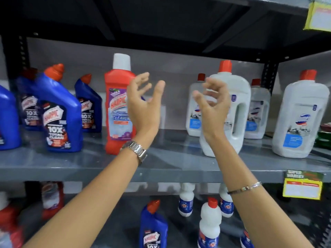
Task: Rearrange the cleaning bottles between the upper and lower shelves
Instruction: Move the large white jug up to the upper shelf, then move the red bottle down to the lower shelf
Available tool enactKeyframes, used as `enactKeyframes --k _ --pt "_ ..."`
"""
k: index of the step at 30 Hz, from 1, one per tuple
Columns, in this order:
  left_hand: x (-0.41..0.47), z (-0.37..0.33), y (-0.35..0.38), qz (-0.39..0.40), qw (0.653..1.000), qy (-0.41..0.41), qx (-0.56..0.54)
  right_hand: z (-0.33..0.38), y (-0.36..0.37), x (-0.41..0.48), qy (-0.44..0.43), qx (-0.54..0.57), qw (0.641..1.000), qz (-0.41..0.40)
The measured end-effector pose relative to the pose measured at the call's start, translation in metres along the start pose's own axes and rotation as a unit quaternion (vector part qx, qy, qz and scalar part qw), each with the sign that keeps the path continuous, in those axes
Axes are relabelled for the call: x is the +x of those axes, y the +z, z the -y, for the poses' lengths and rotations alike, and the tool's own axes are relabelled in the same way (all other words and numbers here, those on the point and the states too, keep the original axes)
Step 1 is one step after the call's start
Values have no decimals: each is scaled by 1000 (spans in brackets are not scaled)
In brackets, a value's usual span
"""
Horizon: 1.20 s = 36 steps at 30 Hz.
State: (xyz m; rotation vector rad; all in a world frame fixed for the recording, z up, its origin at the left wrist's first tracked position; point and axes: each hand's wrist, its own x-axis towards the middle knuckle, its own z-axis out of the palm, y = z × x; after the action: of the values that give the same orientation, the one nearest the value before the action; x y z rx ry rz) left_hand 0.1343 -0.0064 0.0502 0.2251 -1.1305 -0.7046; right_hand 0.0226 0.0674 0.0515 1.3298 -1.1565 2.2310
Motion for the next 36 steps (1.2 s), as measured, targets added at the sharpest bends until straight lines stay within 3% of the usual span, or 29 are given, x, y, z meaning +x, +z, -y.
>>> enactKeyframes --k 4,8,11,14,19,26,31,36 --pt "33 15 -60 -89 996 10 31 -10 56 -19 77 6 983 165" --pt "58 45 -103 -5 992 -105 64 -18 94 -33 181 2 953 242" --pt "65 55 -120 114 975 -181 60 -17 111 -38 225 36 943 240" --pt "63 55 -124 170 964 -199 41 -16 118 -40 238 61 938 244" --pt "62 49 -127 164 964 -208 35 -12 120 -46 237 80 943 221" --pt "52 18 -147 133 978 -158 16 16 124 -65 188 102 956 203" --pt "45 -28 -178 106 986 -127 -20 54 134 -93 181 188 945 200" --pt "19 -50 -233 131 986 -105 20 69 131 -147 164 213 936 228"
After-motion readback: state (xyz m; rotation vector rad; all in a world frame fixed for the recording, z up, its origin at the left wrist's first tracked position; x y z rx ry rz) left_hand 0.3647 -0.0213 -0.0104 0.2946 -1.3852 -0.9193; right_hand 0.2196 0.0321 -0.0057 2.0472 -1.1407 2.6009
